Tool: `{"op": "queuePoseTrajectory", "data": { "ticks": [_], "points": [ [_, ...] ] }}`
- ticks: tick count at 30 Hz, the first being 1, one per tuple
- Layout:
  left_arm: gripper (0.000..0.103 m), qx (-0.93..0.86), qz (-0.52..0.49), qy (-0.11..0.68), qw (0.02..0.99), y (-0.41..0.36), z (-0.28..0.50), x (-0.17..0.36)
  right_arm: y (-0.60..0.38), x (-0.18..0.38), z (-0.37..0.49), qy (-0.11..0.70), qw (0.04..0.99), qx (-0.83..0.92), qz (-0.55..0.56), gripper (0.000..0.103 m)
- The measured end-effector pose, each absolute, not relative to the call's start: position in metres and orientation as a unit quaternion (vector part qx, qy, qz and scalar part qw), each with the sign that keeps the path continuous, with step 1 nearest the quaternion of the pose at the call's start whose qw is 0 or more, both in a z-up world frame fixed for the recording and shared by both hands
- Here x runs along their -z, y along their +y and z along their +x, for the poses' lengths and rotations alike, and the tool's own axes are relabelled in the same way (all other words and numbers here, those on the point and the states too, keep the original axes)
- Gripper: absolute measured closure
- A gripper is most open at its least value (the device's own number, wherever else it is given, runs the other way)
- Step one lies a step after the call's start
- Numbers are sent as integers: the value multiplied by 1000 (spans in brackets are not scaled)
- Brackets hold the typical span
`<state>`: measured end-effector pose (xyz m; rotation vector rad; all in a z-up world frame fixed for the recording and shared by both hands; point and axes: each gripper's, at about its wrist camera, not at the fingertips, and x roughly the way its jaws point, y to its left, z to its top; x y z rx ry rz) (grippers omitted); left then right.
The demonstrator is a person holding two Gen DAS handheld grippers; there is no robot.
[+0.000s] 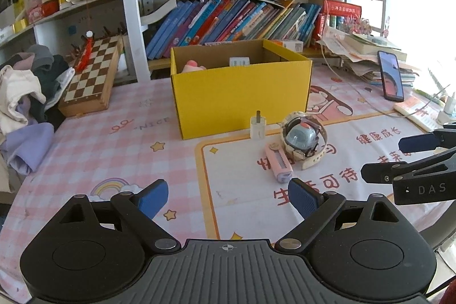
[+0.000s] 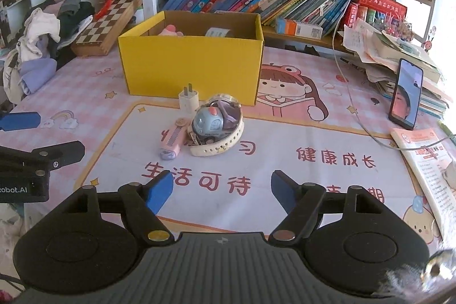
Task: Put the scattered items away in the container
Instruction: 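Move the left tool toward the pink case while the right tool approaches the robot-ball toy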
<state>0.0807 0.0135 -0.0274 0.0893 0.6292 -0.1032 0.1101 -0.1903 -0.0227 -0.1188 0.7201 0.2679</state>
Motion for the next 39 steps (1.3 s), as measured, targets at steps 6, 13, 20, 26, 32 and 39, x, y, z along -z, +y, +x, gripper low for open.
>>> {"op": "queuePoseTrajectory", "data": {
  "ticks": [6, 13, 20, 26, 32, 39],
  "points": [
    [10, 58, 47, 319, 945, 10, 84, 31, -190, 25, 114, 356, 923, -133, -60, 26],
    [10, 69, 51, 319, 944, 7, 87, 30, -188, 27, 117, 358, 922, -135, -65, 25],
    [10, 66, 52, 322, 943, 6, 92, 31, -188, 26, 124, 360, 921, -136, -62, 25],
    [10, 69, 52, 320, 943, 6, 94, 31, -185, 16, 135, 353, 919, -152, -80, 24],
    [10, 69, 40, 313, 946, 6, 94, 31, -182, 15, 135, 343, 925, -146, -77, 21],
    [10, 76, 51, 322, 942, 0, 99, 34, -190, 24, 134, 349, 928, -117, -51, 22]
  ]
}}
